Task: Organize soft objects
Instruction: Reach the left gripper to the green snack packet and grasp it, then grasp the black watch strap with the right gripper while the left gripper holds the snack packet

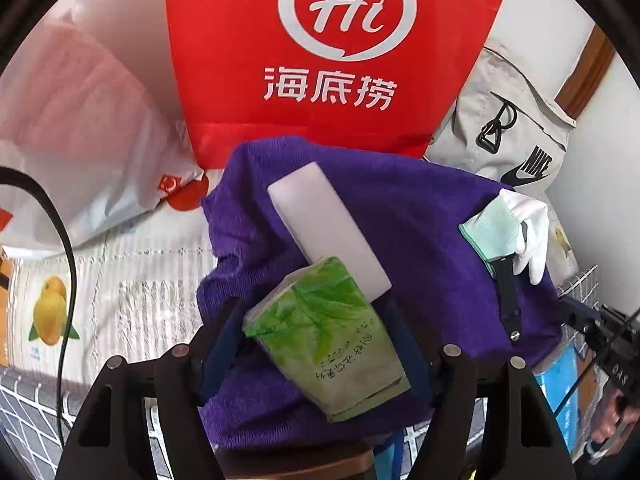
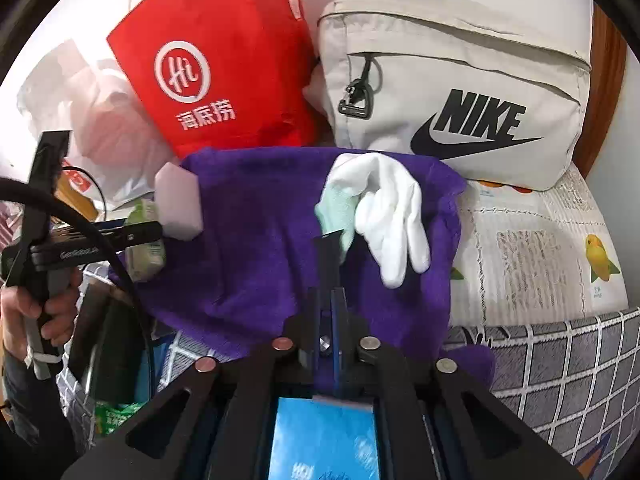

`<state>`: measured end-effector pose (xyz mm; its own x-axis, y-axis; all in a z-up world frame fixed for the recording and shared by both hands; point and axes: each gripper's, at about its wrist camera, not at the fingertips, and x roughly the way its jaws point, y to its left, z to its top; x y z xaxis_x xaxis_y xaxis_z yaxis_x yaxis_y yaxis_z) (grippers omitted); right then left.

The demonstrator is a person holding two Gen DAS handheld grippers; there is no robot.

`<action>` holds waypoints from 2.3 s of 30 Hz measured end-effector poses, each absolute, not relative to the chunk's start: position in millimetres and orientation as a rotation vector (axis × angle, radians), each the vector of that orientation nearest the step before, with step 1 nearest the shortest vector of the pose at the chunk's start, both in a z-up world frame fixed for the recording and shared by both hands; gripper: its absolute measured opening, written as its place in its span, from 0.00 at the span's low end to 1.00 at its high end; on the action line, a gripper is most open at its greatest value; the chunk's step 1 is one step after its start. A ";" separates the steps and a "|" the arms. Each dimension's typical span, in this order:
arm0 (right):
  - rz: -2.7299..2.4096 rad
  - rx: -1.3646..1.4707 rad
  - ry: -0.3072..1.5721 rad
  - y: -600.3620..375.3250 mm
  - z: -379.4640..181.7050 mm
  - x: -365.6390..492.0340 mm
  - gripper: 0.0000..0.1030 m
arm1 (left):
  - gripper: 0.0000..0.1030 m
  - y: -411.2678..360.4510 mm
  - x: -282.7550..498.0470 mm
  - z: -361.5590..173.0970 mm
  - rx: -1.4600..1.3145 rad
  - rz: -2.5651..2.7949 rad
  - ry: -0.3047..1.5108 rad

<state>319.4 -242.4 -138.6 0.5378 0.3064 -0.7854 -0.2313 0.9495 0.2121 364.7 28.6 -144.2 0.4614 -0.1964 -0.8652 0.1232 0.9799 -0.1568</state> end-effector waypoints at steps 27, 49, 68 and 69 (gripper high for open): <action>0.433 0.006 0.899 -201.8 -114.5 169.0 0.56 | 0.68 82.8 214.2 -98.3 -0.122 -0.159 1.044; 0.385 0.125 0.915 -231.7 -128.6 81.7 0.56 | 0.69 7.9 131.4 -179.5 0.313 -0.389 1.040; 0.389 0.179 0.963 -242.3 -150.4 82.0 0.56 | 0.72 8.3 128.0 -191.6 0.282 -0.476 0.979; 0.389 0.181 0.966 -242.4 -151.5 82.2 0.56 | 0.59 6.3 127.0 -189.4 0.286 -0.495 0.976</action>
